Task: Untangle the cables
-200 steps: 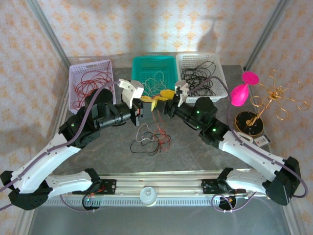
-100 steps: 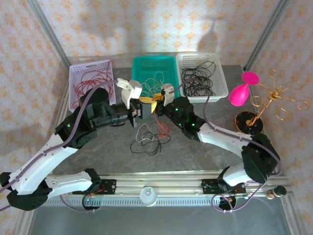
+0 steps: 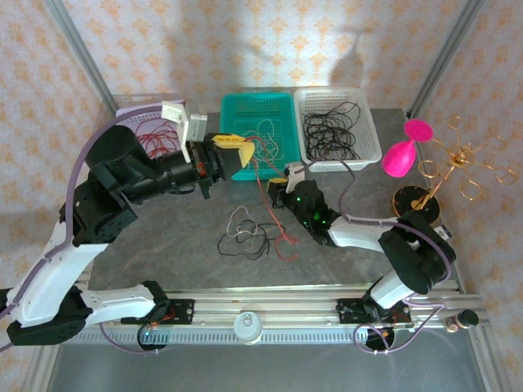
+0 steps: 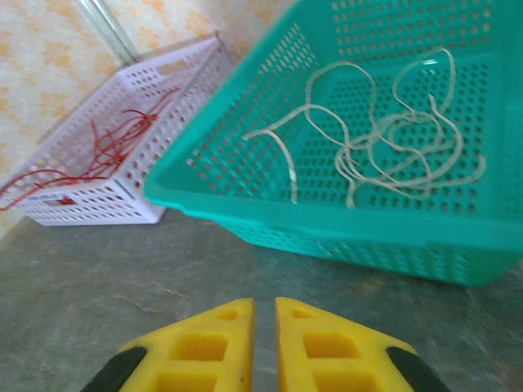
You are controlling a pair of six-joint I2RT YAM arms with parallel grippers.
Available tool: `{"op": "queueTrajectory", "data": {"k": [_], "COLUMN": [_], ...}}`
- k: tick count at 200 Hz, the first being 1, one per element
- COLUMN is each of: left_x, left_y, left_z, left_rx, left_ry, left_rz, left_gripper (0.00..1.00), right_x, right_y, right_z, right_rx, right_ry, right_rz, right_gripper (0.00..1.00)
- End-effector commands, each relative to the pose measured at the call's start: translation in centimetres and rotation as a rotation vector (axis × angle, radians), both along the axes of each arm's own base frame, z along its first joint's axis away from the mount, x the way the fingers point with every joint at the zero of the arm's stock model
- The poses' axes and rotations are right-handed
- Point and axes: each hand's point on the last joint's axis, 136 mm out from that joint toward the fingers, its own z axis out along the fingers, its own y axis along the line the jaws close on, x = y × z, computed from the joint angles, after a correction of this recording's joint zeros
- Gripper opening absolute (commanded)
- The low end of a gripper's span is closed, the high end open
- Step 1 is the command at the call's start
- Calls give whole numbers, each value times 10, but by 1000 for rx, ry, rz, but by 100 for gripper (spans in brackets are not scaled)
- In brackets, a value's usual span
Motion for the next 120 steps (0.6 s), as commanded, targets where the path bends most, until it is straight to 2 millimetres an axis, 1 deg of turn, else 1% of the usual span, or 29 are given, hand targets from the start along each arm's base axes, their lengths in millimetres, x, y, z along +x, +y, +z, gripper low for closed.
{"op": "queueTrajectory", "data": {"k": [1, 11, 32, 57, 82, 89, 101, 120], "left_x": [-12, -11, -11, -8, -6, -5, 0, 10], "left_y": [4, 8, 12, 13, 15, 16, 17, 17], "left_z": [30, 37, 45, 45, 46, 46, 43, 37], "left_rx": [-67, -82, -102, -108, -109, -105, -94, -73], "left_ry": [-57, -74, -99, -96, -100, -101, -103, -93], "left_rz": [-30, -10, 9, 23, 42, 52, 77, 124], "left_gripper": [0, 0, 0, 0, 0, 0, 0, 0], "right_x": [4, 1, -5, -11, -16, -18, -19, -20], "right_y": [-18, -23, -31, -44, -59, -63, -71, -91], "right_z": [-6, -10, -17, -22, -33, -38, -45, -54], "right_rx": [35, 35, 31, 21, -6, -25, -60, -117], "right_ry": [5, 14, 28, 31, 42, 43, 46, 49], "right_rz": [-76, -86, -96, -131, -164, -171, -201, -280], "right_gripper": [13, 10, 7, 6, 6, 8, 17, 29]}}
